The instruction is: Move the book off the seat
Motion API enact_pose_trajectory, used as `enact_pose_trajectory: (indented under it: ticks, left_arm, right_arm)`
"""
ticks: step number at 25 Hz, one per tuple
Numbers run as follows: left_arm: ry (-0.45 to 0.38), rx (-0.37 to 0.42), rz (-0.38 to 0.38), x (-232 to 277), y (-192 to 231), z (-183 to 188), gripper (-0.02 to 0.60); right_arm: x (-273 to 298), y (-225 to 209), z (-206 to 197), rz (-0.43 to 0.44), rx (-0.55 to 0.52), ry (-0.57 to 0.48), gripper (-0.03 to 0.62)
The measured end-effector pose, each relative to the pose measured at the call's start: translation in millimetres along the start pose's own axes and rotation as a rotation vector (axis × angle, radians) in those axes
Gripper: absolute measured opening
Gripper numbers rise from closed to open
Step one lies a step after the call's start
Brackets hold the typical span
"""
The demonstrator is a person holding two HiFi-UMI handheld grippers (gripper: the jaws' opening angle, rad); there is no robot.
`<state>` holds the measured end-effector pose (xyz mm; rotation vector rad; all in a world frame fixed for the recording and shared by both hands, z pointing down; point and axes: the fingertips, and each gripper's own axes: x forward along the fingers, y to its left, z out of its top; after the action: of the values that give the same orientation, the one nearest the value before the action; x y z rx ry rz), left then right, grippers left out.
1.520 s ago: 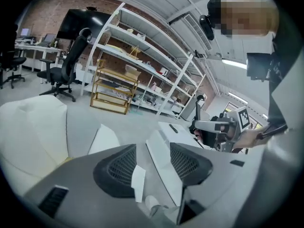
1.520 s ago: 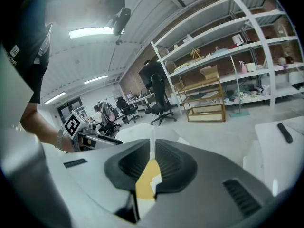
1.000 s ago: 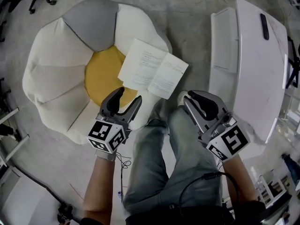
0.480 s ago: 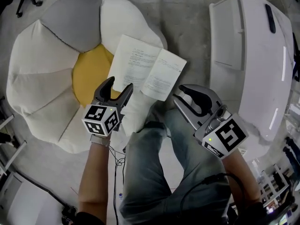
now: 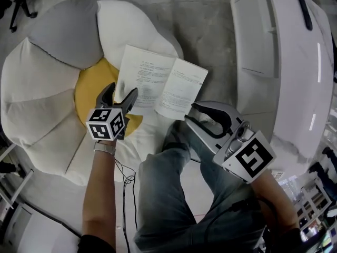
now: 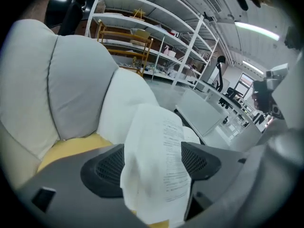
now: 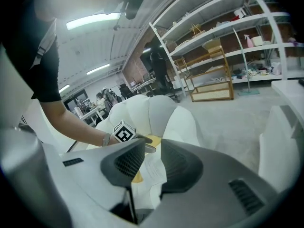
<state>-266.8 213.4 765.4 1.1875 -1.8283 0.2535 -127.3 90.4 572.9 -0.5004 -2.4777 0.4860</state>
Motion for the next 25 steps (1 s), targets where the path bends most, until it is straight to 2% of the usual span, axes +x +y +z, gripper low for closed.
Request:
enact_pose_trajectory:
  ticks: [4,10,15,18,25]
  left_arm:
    - [0.037,0.026,0.003,22.2,15.0,-8.0,0.373]
    - [0.088,0.019,-0.058,49.3,29.0,-14.8,0.421]
    - [0.135,-0.044,-0.206,60.2,26.6,-17.4,0.437]
    - [0.159,-0.042,-0.274,65.9,18.8,-19.4,0.437]
    - [0.144,-0.054,-0.283,66.6,17.3,-21.1,0.436]
  right_arm:
    - [5.3,-3.4,-9.5,0.015,0.002,0.000,0.091]
    - [10.0,-12.0,-11.4,0.018,0.021,-0.013,0.094]
    - [11.0,-16.0,-12.2,0.016,0.021,-0.016,0.094]
    - [10.6,-18.9,-14.4,0.014,0.023,-0.009,0.094]
    - [11.6,-18.3,-18.1,0.022,0.020,-0.003,0.094]
